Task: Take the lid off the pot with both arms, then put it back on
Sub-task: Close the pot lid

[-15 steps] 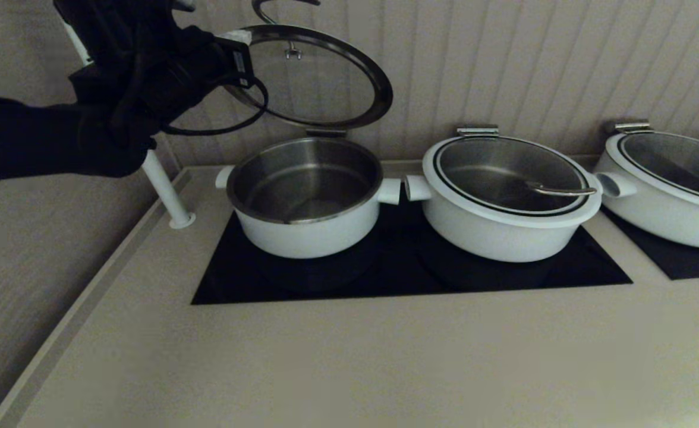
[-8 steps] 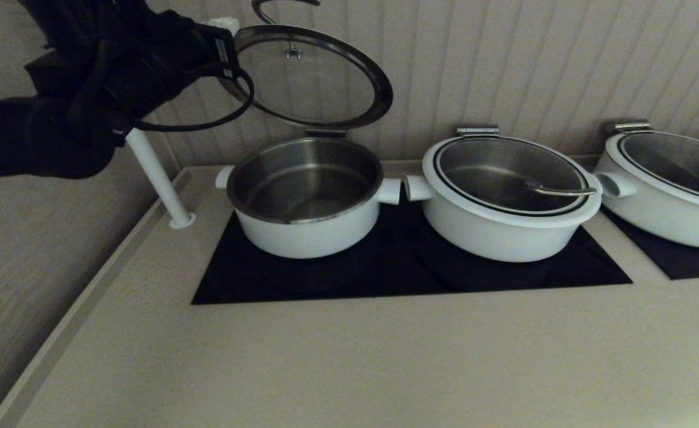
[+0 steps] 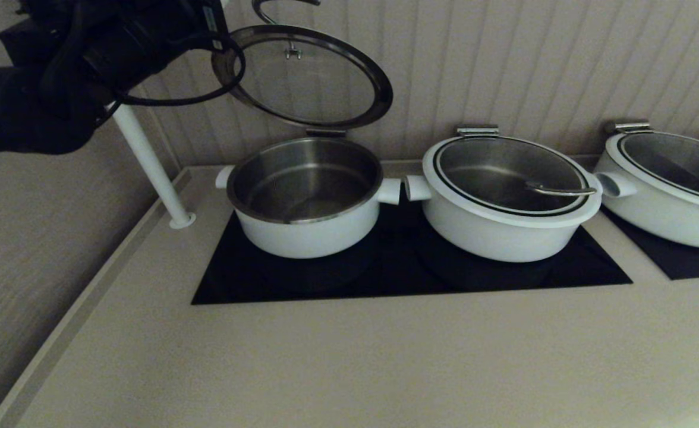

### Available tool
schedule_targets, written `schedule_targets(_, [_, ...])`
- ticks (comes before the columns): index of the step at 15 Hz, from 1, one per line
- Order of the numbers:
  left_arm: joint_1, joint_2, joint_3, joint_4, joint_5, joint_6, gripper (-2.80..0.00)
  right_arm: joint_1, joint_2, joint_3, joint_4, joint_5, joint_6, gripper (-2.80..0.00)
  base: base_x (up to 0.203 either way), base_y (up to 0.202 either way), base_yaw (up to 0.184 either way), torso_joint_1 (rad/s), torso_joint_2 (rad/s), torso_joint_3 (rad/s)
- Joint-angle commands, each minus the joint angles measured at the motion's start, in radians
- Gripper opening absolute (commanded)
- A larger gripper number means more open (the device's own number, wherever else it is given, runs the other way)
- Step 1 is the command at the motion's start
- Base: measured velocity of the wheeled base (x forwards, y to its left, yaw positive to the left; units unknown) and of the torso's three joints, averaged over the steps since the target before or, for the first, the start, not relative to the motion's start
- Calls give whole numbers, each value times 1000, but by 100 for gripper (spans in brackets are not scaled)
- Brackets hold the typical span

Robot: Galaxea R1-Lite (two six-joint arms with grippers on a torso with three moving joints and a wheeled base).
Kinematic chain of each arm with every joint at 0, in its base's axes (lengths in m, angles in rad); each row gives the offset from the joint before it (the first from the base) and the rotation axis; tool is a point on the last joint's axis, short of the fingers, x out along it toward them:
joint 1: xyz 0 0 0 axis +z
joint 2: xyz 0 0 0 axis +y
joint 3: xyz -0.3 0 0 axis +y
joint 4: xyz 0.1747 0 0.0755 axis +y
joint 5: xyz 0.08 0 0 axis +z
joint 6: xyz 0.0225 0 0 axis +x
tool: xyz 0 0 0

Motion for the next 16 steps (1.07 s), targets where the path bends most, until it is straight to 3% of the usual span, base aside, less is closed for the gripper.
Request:
schedule_targets(1, [0,44,-60,6,-1,1,-280,0,2,0,0,1,-1,-280,0,0,0,0,0,0])
schedule_targets(3, [0,57,-99,65,-10,3,-280,0,2,0,0,1,-1,-280,0,0,0,0,0,0])
schedule_targets(9, [0,104,-281,232,-130,2,-280,0,2,0,0,1,-1,-280,0,0,0,0,0,0])
schedule_targets(11, [0,100,-287,266,-168,1,-280,0,2,0,0,1,-1,-280,0,0,0,0,0,0])
schedule_targets(16, [0,104,-286,290,-170,2,-280,0,2,0,0,1,-1,-280,0,0,0,0,0,0])
